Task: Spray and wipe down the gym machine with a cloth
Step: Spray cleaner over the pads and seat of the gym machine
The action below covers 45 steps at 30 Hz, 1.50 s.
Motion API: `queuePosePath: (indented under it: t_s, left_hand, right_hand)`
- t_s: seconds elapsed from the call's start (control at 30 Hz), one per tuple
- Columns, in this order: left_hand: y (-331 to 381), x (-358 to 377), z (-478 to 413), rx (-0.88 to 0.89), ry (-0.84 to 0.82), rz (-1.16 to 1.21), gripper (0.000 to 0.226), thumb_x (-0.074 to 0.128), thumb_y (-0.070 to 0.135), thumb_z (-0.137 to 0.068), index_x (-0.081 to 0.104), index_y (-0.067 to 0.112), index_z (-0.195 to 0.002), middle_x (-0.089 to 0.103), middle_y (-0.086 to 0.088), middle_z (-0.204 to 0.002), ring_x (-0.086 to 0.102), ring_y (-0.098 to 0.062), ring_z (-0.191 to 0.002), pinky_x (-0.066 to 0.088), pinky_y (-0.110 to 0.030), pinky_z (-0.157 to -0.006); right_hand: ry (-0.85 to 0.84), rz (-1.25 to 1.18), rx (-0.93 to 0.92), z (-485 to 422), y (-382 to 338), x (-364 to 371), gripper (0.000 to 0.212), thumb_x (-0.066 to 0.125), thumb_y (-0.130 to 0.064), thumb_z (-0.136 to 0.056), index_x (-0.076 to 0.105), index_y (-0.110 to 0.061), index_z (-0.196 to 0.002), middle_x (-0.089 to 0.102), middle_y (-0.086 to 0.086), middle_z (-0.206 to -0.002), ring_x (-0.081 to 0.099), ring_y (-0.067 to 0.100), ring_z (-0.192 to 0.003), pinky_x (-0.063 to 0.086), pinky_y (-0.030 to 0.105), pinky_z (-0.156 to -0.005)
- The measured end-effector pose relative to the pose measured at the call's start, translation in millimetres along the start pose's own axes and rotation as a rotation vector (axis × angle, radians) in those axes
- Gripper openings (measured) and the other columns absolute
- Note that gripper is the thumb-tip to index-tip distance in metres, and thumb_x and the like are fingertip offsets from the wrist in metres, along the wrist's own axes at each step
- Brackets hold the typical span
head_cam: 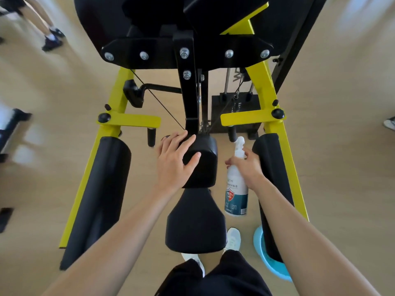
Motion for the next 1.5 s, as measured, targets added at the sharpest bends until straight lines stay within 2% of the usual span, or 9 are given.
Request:
queuePosePath:
  t_s: [0.13,0.37,0.5,0.63,0.77,0.93,1.07,1.23,1.5]
  left_hand:
    - [-0.6,1.9,0.7,0.012,-0.005,0.003,0.047,0.058,0.046,-0.098,0.064,0.023,-0.138,0.060,0.001,-0.146,0.046,-0.021,-0.142,0.032,-0.046,-0.119]
    - [-0.9,1.5,2.5,0.018,-0.015,0.039,0.047,0.059,0.043,-0.098,0.062,0.023,-0.140,0.059,0.000,-0.147,0.045,-0.022,-0.143,0.029,-0.047,-0.122]
    - [-1.3,1.4,4.0,0.020,-0.030,0.057,0.047,0.058,0.042,-0.099,0.061,0.022,-0.142,0.057,0.000,-0.149,0.043,-0.021,-0.145,0.024,-0.042,-0.124]
    - [-3.9,0.6,5.2,0.037,-0.064,0.122,0.046,0.058,0.036,-0.100,0.059,0.021,-0.143,0.054,-0.002,-0.152,0.040,-0.022,-0.148,0.025,-0.045,-0.125]
    - [-20.7,-12.5,22.0,-0.050,-0.066,0.332,0.040,0.059,0.025,-0.099,0.063,0.016,-0.138,0.055,-0.002,-0.150,0.039,-0.019,-0.148,0.035,-0.048,-0.121]
    - [-56.0,-65.0,55.1,-0.163,0.040,0.321,0.038,0.063,0.016,-0.095,0.067,0.012,-0.132,0.063,-0.001,-0.139,0.054,-0.020,-0.134,0.047,-0.043,-0.110]
    - [-103.9,-107.9,73.5,-0.282,0.054,0.156,0.036,0.067,0.024,-0.091,0.069,0.018,-0.127,0.066,0.000,-0.134,0.056,-0.024,-0.129,0.048,-0.045,-0.105]
    - [-172.8,-115.7,92.3,-0.491,-0.233,-0.039,0.053,0.069,0.029,-0.089,0.060,0.022,-0.140,0.048,-0.007,-0.155,0.046,-0.040,-0.135,0.047,-0.054,-0.103]
    - [-198.3,-112.9,106.1,-0.522,-0.257,0.163,0.060,0.070,0.023,-0.094,0.050,0.027,-0.151,0.034,0.003,-0.165,0.045,-0.025,-0.143,0.042,-0.040,-0.109]
  right_hand:
    - [0.022,0.044,-0.072,12.8,-1.9,-5.1,0.034,0.084,-0.012,-0.071,0.066,-0.013,-0.100,0.075,0.015,-0.091,0.075,0.035,-0.084,0.065,0.046,-0.074]
    - [-0.042,0.107,-0.049,20.8,-2.3,-4.1,0.046,0.084,-0.014,-0.069,0.065,-0.018,-0.112,0.074,0.015,-0.093,0.074,0.036,-0.084,0.065,0.048,-0.073]
    - [0.019,0.200,-0.081,28.3,-5.6,-8.3,0.031,0.082,-0.016,-0.073,0.066,-0.018,-0.099,0.071,0.008,-0.091,0.072,0.031,-0.084,0.064,0.044,-0.073]
    - [0.077,0.235,-0.156,53.7,-6.5,-9.9,0.044,0.082,-0.018,-0.075,0.064,-0.023,-0.115,0.069,0.001,-0.094,0.070,0.021,-0.083,0.063,0.040,-0.074]
    - [-0.109,0.331,-0.260,92.4,-11.2,26.5,0.037,0.082,-0.017,-0.080,0.062,-0.032,-0.108,0.067,-0.009,-0.081,0.068,0.010,-0.075,0.054,0.020,-0.065]
    - [-0.373,0.459,-0.383,127.9,-19.2,114.3,0.058,0.081,-0.016,-0.082,0.056,-0.035,-0.132,0.065,-0.017,-0.092,0.062,-0.007,-0.089,0.047,0.005,-0.066]
    - [-0.400,0.452,-0.426,131.5,-25.6,185.5,0.054,0.081,-0.020,-0.080,0.059,-0.031,-0.129,0.067,-0.012,-0.096,0.065,0.008,-0.088,0.055,0.018,-0.078]
    - [-0.294,0.348,-0.349,120.3,-32.5,252.4,0.067,0.077,-0.020,-0.086,0.048,-0.021,-0.146,0.062,-0.005,-0.116,0.061,0.011,-0.098,0.055,0.031,-0.090]
    - [-0.111,0.211,-0.126,78.3,-27.2,299.2,0.059,0.074,-0.019,-0.080,0.056,-0.017,-0.136,0.062,0.004,-0.116,0.063,0.028,-0.105,0.055,0.040,-0.089]
Point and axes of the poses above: each hand's wrist, its own z-axis away from the middle knuckle, its own x-axis out of the palm, y = z × x, the point moved 8 cm from there along -z, towards the middle knuckle
